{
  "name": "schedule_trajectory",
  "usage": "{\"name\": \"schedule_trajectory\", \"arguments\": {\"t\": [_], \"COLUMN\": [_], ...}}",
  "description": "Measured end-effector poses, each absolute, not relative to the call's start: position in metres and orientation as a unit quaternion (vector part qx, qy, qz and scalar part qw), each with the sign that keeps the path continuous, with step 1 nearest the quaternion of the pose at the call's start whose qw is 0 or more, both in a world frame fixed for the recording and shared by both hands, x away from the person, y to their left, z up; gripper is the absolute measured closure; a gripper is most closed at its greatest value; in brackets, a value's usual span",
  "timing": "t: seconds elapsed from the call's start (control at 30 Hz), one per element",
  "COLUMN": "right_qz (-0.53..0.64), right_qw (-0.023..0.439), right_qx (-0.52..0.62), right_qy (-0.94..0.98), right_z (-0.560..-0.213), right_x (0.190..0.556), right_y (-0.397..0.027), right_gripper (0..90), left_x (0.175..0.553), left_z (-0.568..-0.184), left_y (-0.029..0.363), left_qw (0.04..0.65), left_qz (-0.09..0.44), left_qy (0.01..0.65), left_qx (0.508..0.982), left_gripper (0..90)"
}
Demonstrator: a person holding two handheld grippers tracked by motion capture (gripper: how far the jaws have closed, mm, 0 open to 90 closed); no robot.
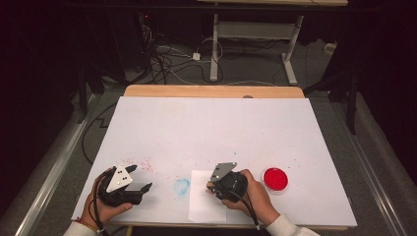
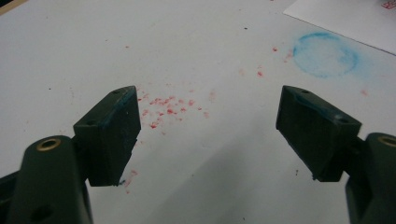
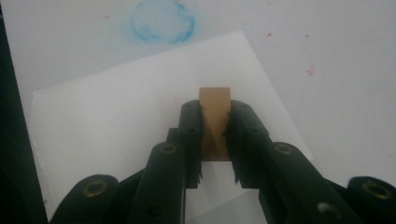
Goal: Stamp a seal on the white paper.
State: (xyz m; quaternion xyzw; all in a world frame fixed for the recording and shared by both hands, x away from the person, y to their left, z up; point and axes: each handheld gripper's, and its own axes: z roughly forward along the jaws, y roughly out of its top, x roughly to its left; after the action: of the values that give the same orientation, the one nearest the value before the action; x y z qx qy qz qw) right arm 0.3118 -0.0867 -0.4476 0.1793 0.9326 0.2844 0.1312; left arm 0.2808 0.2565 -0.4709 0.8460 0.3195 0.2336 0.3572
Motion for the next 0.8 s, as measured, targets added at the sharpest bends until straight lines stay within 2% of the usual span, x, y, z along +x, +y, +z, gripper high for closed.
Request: {"name": "schedule_trajectory", "arguments": {"t": [0.8], "right_qz": [0.325], "right_qw": [0.150], "right_qx": [0.177], "right_qy": [0.917], "right_z": [-0.414], "right_x": [0.310], "right_y": [-0.110], "right_gripper": [76.2], "left_x": [0.281], "left_z": [-0.473], "left_y": [0.262], "left_qw": [0.358], "left_qz": [0.229], "left_qy": [0.325], "left_qx": [0.845], "left_gripper": [21.0]}}
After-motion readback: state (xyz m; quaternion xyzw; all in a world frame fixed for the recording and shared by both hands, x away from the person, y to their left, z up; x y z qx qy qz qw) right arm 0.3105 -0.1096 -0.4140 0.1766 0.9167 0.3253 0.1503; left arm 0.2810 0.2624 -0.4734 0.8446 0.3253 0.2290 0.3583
